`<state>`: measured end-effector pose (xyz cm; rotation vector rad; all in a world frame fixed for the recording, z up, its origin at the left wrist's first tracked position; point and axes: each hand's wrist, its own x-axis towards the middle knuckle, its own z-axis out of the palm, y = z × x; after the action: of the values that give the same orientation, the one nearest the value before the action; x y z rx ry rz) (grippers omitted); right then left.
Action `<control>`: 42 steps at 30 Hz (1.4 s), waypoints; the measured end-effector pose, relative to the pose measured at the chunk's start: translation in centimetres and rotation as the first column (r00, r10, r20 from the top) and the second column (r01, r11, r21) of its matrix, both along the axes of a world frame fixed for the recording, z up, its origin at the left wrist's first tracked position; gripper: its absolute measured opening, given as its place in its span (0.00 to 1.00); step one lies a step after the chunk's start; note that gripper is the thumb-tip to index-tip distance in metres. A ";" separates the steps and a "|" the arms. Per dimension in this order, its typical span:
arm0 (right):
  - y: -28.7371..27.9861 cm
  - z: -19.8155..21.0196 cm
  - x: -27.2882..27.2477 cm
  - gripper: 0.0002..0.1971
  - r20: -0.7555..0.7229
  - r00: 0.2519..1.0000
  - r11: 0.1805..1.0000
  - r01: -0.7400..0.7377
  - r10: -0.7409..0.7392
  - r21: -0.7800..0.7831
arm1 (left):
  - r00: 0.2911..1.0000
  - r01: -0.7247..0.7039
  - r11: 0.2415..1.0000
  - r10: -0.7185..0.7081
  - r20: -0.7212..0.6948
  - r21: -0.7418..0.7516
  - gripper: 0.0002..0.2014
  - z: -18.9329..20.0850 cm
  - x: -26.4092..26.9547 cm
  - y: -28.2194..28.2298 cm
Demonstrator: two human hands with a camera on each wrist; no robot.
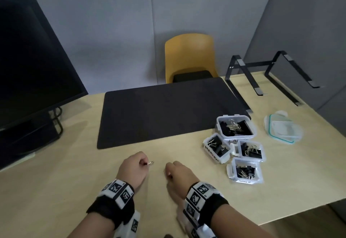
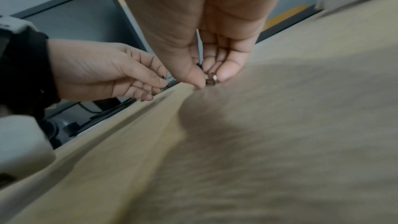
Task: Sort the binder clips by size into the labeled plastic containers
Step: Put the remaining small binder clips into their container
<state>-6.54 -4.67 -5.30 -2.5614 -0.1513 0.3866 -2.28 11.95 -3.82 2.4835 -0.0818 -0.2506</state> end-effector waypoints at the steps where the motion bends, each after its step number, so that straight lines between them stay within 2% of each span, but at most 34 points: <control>1: -0.8 0.2 -0.3 0.11 -0.010 1.000 1.000 0.022 -0.022 0.013 | 1.000 0.016 1.000 -0.016 0.002 -0.021 0.12 0.2 -0.1 -0.8; 7: -6.7 2.3 -1.6 0.10 0.078 0.975 0.977 0.201 -0.207 0.072 | 0.996 0.086 0.990 -0.086 0.009 -0.109 0.04 1.9 -0.7 -6.0; 16: -16.4 5.9 -3.8 0.08 0.056 0.923 0.922 0.376 -0.382 0.095 | 0.986 0.138 0.964 -0.155 -0.059 -0.227 0.06 3.4 -3.1 -13.7; 22: -19.6 5.6 -4.8 0.09 0.033 0.922 0.922 0.382 -0.385 0.068 | 0.978 0.190 0.947 -0.207 -0.037 -0.257 0.11 3.7 -4.6 -17.8; 34: -24.1 4.7 -5.6 0.09 0.054 0.922 0.922 0.379 -0.384 0.075 | 0.962 0.267 0.941 -0.271 0.008 -0.208 0.04 2.8 -6.2 -24.2; 42: -25.8 4.4 -5.3 0.09 0.098 0.932 0.936 0.341 -0.348 0.087 | 0.967 0.242 0.960 -0.228 0.111 -0.139 0.05 2.6 -5.8 -24.9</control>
<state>-11.83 -30.51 -0.92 -2.4766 0.2406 0.1009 -8.06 -12.93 -1.23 2.3319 -0.4224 -0.2182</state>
